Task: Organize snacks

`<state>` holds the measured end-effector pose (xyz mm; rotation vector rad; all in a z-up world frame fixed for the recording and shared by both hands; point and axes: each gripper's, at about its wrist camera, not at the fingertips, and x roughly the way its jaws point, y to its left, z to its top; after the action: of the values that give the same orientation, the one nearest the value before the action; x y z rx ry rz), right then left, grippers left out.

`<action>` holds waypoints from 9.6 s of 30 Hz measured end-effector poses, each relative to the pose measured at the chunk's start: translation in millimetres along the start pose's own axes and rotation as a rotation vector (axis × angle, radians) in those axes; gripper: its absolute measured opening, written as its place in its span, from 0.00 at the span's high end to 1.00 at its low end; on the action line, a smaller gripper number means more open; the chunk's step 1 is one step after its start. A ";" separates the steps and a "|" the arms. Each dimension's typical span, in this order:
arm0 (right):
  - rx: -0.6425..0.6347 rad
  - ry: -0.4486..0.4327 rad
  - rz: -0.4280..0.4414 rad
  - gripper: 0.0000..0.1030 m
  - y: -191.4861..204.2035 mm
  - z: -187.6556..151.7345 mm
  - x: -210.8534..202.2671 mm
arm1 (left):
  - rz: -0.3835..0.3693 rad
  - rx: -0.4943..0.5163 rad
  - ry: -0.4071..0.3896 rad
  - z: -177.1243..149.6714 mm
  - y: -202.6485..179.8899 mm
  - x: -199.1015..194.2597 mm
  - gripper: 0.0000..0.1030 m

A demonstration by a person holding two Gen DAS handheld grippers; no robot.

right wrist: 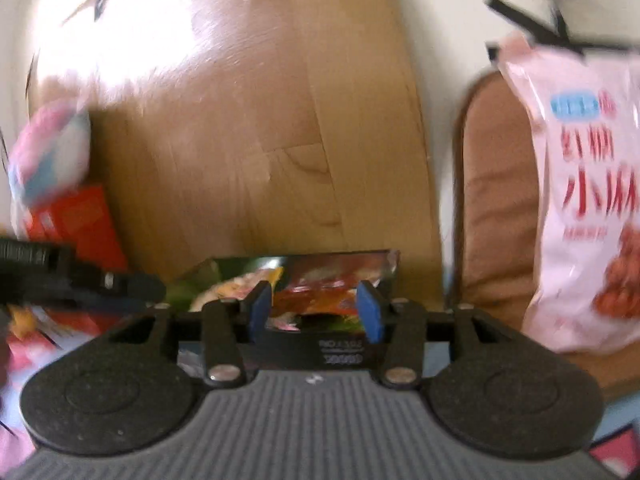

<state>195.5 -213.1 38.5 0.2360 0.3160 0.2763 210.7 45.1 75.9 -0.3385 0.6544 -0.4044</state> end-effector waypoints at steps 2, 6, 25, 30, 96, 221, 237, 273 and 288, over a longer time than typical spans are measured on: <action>0.025 -0.003 -0.029 0.51 2.7 5.8 -7.6 | 0.040 0.018 -0.005 -3.9 -5.5 -13.7 0.46; 0.096 0.009 -0.036 0.43 9.0 7.4 -37.3 | 0.091 0.057 -0.012 -25.8 -18.5 -42.0 0.43; 0.115 0.127 -0.155 0.21 39.7 -98.3 -143.4 | 0.385 0.145 -0.033 -154.5 -51.8 -99.6 0.00; 0.059 0.142 -0.161 0.20 50.6 -101.8 -143.5 | 0.434 0.114 -0.043 -168.7 -39.9 -101.2 0.00; 0.042 0.136 -0.133 0.15 64.4 -111.1 -159.7 | 0.636 0.317 -0.087 -188.4 -57.0 -91.7 0.00; -0.085 -0.033 -0.363 0.00 74.5 -106.4 -169.7 | 0.560 0.248 -0.172 -162.9 -54.4 -68.5 0.00; -0.121 0.033 -0.313 0.00 73.4 -96.7 -131.0 | 0.525 0.241 -0.161 -162.6 -51.8 -69.2 0.00; -0.062 0.027 -0.276 0.00 65.3 -93.4 -136.8 | 0.532 0.270 -0.127 -166.1 -55.5 -68.8 0.00; -0.063 0.027 -0.275 0.00 65.2 -93.6 -136.3 | 0.526 0.260 -0.125 -164.9 -53.2 -69.8 0.00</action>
<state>24.6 -176.1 6.8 0.1244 0.3620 0.0177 40.5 2.3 11.7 0.0609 0.5355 0.0371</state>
